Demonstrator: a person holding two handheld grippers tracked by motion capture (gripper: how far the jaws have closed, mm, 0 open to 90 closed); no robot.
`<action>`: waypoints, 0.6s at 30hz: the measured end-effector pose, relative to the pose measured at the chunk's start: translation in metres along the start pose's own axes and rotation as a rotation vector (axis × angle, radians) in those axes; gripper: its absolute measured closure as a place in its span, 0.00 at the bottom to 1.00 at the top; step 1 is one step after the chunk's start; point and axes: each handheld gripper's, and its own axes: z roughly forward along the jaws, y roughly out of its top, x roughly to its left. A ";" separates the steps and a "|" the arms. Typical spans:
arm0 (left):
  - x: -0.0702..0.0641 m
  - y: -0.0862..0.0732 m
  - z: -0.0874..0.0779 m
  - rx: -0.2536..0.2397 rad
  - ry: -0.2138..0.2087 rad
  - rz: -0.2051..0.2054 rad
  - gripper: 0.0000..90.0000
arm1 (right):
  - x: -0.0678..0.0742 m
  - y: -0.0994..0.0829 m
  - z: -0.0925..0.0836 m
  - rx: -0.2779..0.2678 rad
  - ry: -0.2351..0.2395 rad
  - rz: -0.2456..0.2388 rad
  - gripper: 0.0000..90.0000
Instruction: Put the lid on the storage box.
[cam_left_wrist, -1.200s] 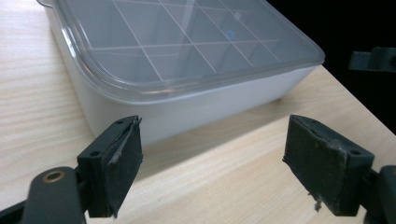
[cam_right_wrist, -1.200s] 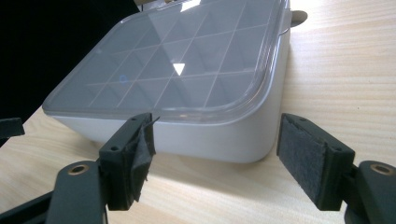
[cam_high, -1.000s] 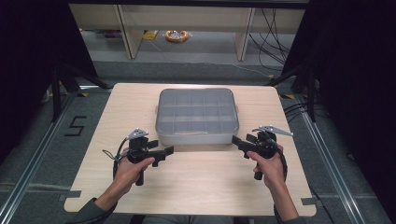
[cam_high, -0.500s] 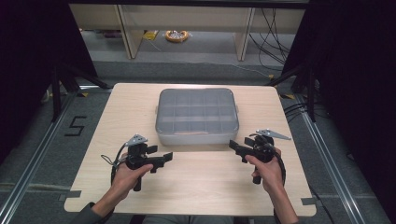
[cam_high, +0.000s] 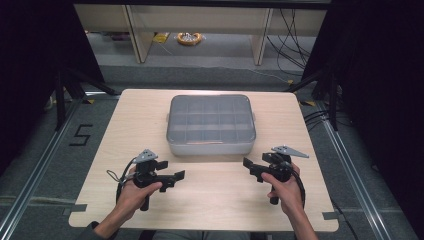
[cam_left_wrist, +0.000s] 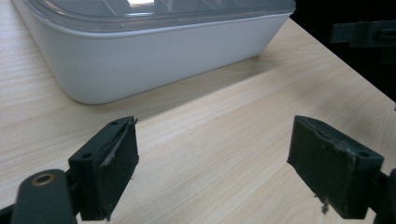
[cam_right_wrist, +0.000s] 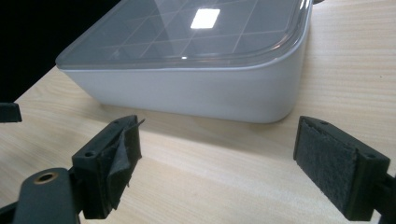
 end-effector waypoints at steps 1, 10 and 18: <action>0.000 -0.001 -0.001 0.002 0.004 -0.006 0.17 | 0.000 -0.001 -0.001 0.008 0.004 -0.007 0.18; 0.001 -0.013 -0.010 0.005 0.005 0.010 0.17 | 0.008 -0.014 -0.010 0.033 0.035 0.007 0.18; -0.001 -0.022 -0.015 0.023 0.008 0.034 0.17 | 0.011 -0.026 -0.011 0.054 0.042 -0.009 0.18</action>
